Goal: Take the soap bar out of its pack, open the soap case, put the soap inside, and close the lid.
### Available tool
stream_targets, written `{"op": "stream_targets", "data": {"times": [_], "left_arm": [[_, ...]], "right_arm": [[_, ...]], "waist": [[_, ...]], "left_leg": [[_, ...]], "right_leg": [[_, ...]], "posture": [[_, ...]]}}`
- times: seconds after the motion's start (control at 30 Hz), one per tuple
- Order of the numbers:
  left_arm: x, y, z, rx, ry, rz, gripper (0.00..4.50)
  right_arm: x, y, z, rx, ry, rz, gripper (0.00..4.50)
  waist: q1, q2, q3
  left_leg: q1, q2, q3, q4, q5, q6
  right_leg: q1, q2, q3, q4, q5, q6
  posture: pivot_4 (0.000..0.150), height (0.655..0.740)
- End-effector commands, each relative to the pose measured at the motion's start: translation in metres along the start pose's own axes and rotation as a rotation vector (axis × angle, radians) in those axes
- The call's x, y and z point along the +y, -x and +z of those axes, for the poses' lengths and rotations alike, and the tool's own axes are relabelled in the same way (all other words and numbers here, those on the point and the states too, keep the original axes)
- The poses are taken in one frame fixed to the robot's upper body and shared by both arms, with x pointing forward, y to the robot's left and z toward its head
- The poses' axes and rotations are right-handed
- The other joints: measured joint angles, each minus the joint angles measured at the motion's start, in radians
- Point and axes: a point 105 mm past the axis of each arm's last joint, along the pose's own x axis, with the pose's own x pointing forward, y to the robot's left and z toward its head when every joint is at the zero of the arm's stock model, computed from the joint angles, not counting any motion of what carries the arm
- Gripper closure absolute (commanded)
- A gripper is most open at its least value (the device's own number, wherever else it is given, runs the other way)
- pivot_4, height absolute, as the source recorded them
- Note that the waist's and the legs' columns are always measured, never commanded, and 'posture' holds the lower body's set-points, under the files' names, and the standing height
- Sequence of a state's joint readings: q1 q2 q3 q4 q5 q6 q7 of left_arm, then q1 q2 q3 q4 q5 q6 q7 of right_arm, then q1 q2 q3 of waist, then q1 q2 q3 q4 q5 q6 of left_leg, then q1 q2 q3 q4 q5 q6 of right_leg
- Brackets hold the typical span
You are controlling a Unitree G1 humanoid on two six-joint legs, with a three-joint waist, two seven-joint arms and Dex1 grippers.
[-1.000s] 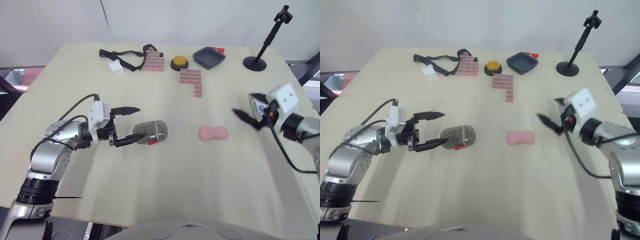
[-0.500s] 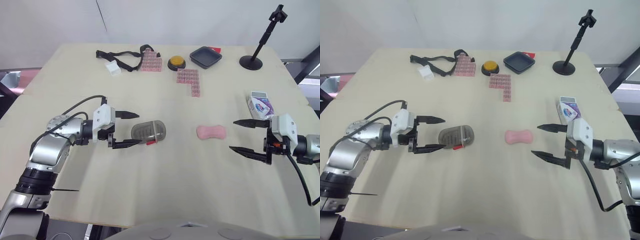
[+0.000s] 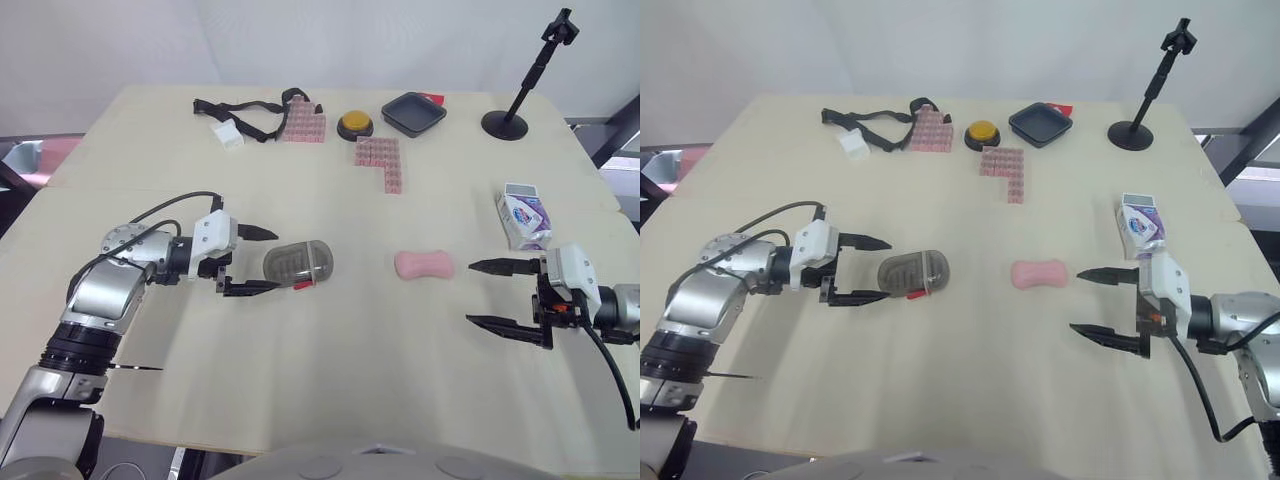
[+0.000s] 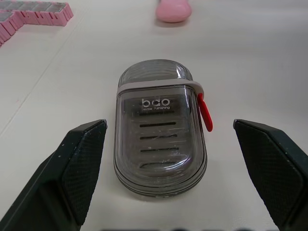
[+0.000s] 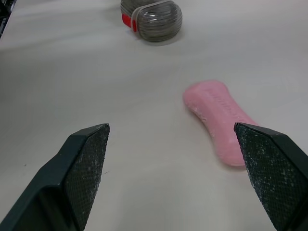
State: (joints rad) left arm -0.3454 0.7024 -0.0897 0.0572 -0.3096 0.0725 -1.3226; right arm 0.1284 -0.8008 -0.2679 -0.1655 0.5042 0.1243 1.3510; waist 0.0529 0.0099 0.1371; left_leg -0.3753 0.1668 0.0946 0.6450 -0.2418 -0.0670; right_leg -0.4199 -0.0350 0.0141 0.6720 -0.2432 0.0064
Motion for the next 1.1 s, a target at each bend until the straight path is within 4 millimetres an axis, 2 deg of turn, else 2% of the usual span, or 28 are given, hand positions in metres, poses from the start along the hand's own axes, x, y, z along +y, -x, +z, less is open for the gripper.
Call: {"op": "stream_targets", "data": {"times": [0.03, 0.13, 0.67, 0.83, 1.1], "left_arm": [[0.005, 0.002, -0.004, 0.033, -0.046, 0.027, 0.00], [0.007, -0.001, -0.012, 0.056, -0.059, 0.037, 0.00], [0.004, -0.023, -0.020, 0.039, -0.093, 0.020, 0.00], [0.006, -0.033, -0.021, 0.027, -0.110, 0.035, 0.00], [0.007, -0.034, -0.023, 0.020, -0.108, 0.056, 0.00]], "right_arm": [[0.007, -0.003, 0.001, -0.006, 0.036, 0.022, 0.05], [0.008, -0.005, -0.001, -0.014, 0.031, 0.009, 0.05], [0.003, -0.006, 0.002, -0.016, 0.011, -0.006, 0.05], [-0.004, -0.006, 0.003, -0.022, 0.004, -0.037, 0.05], [-0.006, -0.006, 0.002, -0.013, 0.011, -0.041, 0.05]], "waist": [[0.000, 0.000, 0.000], [-0.001, 0.000, 0.000], [0.001, 0.000, 0.000], [0.000, 0.000, 0.000], [0.001, 0.000, 0.000]], "left_leg": [[0.000, 0.000, 0.000, 0.000, 0.000, 0.000], [0.000, 0.000, 0.000, 0.000, 0.000, 0.000], [0.000, 0.000, 0.000, 0.001, 0.000, 0.001], [0.000, 0.000, 0.000, 0.001, 0.000, 0.002], [-0.001, 0.000, 0.000, 0.001, 0.000, 0.002]], "right_leg": [[0.000, 0.000, 0.000, 0.000, 0.000, 0.000], [0.000, 0.000, 0.000, 0.000, 0.000, 0.000], [0.000, -0.001, -0.001, 0.001, 0.000, 0.000], [0.000, -0.001, -0.001, 0.001, 0.000, 0.000], [0.000, -0.001, -0.001, 0.001, 0.000, 0.000]], "posture": [[0.150, 0.7287], [0.150, 0.7287], [0.150, 0.7287], [0.150, 0.7287], [0.150, 0.7287]]}}
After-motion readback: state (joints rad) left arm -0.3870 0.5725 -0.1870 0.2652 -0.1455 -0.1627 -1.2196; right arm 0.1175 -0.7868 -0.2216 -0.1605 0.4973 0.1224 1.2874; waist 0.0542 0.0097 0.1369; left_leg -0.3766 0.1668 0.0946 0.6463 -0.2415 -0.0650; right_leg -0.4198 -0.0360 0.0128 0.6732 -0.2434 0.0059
